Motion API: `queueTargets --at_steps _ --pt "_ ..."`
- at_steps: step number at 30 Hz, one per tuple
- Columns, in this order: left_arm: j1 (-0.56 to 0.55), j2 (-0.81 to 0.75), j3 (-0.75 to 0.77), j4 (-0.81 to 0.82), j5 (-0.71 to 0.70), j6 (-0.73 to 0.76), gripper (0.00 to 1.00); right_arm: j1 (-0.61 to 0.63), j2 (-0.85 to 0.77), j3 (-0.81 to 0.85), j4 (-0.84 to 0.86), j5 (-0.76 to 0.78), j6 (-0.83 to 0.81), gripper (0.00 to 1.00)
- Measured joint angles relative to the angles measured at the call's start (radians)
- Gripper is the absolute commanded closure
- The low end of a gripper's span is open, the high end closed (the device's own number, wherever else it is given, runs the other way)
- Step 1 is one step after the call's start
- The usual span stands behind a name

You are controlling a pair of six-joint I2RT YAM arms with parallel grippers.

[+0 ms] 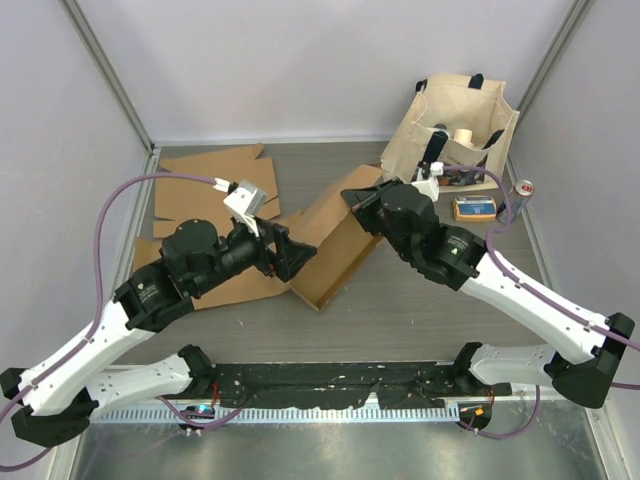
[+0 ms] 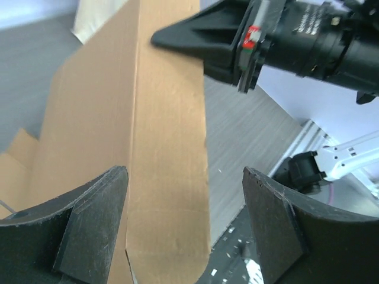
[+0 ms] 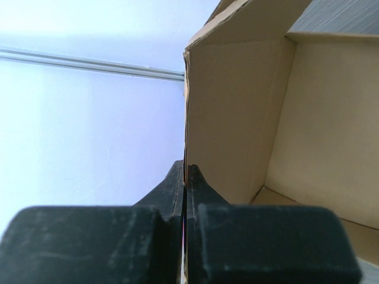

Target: Fold the paper box

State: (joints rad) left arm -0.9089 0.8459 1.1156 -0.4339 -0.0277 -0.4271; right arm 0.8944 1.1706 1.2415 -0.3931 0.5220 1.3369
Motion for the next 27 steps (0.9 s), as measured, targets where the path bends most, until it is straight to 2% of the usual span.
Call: queueTargets --at_steps 8,14,16,22,23,24,27 --pt "-0.095 0.109 0.148 -0.100 -0.157 0.151 0.21 -0.006 0.112 0.058 0.039 -0.060 0.091 0.99" --pt "-0.151 0.148 0.149 -0.169 -0.275 0.206 0.33 -0.006 0.143 0.058 0.046 -0.093 0.136 0.99" --pt "-0.166 0.150 0.148 -0.172 -0.312 0.223 0.33 -0.006 0.143 0.058 0.048 -0.098 0.145 0.99" --pt "-0.263 0.225 0.151 -0.177 -0.514 0.280 0.51 -0.008 0.146 0.058 0.030 -0.100 0.155 0.99" --pt "-0.283 0.248 0.153 -0.180 -0.564 0.295 0.58 -0.010 0.147 0.058 0.022 -0.099 0.154 0.99" --pt "-0.305 0.271 0.153 -0.185 -0.615 0.309 0.61 -0.011 0.148 0.058 0.013 -0.097 0.154 0.99" --pt "-0.359 0.324 0.154 -0.196 -0.766 0.349 0.66 -0.013 0.152 0.058 -0.006 -0.095 0.149 0.99"
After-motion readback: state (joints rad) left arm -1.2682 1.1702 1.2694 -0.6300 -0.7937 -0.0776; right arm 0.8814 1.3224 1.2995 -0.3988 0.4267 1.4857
